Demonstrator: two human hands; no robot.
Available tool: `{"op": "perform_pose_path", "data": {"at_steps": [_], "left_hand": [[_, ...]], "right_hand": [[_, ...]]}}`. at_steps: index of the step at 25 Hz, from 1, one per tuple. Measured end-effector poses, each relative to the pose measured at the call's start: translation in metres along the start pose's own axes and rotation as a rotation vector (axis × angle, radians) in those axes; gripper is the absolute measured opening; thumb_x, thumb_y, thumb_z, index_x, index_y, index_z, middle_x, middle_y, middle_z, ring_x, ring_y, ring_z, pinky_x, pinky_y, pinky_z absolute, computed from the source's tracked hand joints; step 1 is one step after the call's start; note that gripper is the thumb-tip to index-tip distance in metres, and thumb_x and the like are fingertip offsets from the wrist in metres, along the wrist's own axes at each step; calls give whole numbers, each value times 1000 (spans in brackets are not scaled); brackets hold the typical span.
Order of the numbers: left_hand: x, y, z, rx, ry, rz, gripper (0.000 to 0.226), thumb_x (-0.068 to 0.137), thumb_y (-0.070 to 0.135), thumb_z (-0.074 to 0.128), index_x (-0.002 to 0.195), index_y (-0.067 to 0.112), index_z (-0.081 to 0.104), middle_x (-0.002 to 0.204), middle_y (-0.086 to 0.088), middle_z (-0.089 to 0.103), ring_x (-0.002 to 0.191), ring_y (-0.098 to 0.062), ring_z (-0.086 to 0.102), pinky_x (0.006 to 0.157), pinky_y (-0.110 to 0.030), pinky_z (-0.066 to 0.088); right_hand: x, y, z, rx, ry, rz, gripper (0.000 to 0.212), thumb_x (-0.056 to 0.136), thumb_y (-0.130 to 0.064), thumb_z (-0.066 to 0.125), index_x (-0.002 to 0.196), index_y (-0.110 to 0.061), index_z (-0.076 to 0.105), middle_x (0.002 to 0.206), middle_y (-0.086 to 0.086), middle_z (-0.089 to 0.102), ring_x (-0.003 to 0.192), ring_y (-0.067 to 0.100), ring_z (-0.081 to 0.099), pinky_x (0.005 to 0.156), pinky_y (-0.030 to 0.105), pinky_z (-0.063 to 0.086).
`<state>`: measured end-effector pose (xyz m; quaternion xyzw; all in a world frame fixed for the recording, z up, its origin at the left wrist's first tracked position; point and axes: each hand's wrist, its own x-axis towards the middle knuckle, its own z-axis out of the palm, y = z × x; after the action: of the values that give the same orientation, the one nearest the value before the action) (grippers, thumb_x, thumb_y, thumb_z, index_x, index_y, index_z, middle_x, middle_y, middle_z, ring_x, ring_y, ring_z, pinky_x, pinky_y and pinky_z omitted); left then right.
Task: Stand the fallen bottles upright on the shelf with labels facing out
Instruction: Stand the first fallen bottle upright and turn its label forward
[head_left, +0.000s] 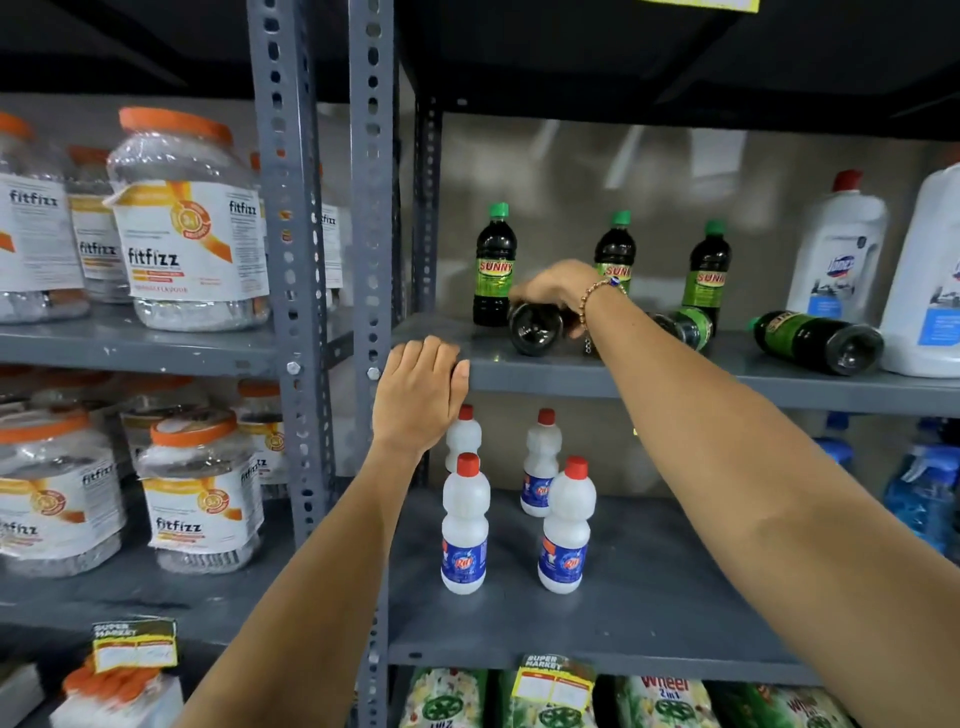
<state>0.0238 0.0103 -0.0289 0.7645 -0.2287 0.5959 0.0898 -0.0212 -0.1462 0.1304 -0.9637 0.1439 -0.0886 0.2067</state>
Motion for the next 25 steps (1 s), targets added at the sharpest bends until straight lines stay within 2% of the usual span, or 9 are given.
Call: {"op": "perform_pose_path", "data": {"at_steps": [3,5,7,10,13,17,21,23,25], "left_hand": [[0,0,-1,-20,-18,-7,39,99,30,32,94,7,62,86,-8,64,78,-27,59,77,-36,43],[0,0,-2,-31,-28,-12,38,99,30,32,94,7,62,86,-8,64,78,-27,59,77,-37,44],[0,0,-4,-42,-37,-14,38,99,30,32,92,7,61,85,-8,63,77,-27,58,77,-37,45],[0,1,-6,-52,-15,-19,36,98,30,32,88,8,59,82,-7,61,75,-26,56,76,-38,44],[0,0,-7,-65,-8,-22,35,98,29,32,87,9,58,81,-7,60,75,-26,55,76,-37,43],[-1,1,-6,-59,7,-18,37,98,30,32,89,8,60,83,-7,62,75,-25,57,75,-36,46],[-1,0,-4,-37,-16,-16,42,99,31,27,92,8,61,84,-7,61,76,-25,57,77,-37,44],[-1,0,-3,-34,-13,-22,43,100,32,25,91,9,61,84,-6,61,76,-25,56,77,-36,44],[-1,0,-4,-43,-4,-30,49,101,35,19,91,10,60,85,-5,61,76,-24,56,77,-36,46]], "right_hand": [[-22,-14,-14,-222,-60,-2,72,88,-58,49,133,-2,48,132,16,55,110,29,57,97,35,44],[-31,-17,-17,-159,-129,8,74,93,-59,38,137,0,43,140,15,51,123,27,53,105,34,38],[-32,-19,-9,-33,-220,28,72,92,-60,38,137,-4,43,130,14,57,120,27,56,105,35,41],[-28,-33,6,88,-243,22,53,87,-59,50,102,-8,56,87,10,60,88,24,60,89,34,52],[-25,-42,13,117,-209,-52,39,91,-49,49,79,-11,52,75,7,58,74,19,58,78,30,53],[-13,-30,26,380,-16,-57,33,84,-44,61,87,-11,56,80,7,64,67,19,61,62,31,52],[-4,-16,49,481,329,-126,35,83,-44,64,88,-12,51,95,4,62,93,24,63,76,31,49],[1,-12,60,529,341,-142,44,84,-40,66,106,-8,46,108,9,61,105,28,61,87,37,50],[8,-10,64,513,318,-147,61,83,-38,68,121,-4,35,119,13,59,109,30,60,90,41,50]]}}
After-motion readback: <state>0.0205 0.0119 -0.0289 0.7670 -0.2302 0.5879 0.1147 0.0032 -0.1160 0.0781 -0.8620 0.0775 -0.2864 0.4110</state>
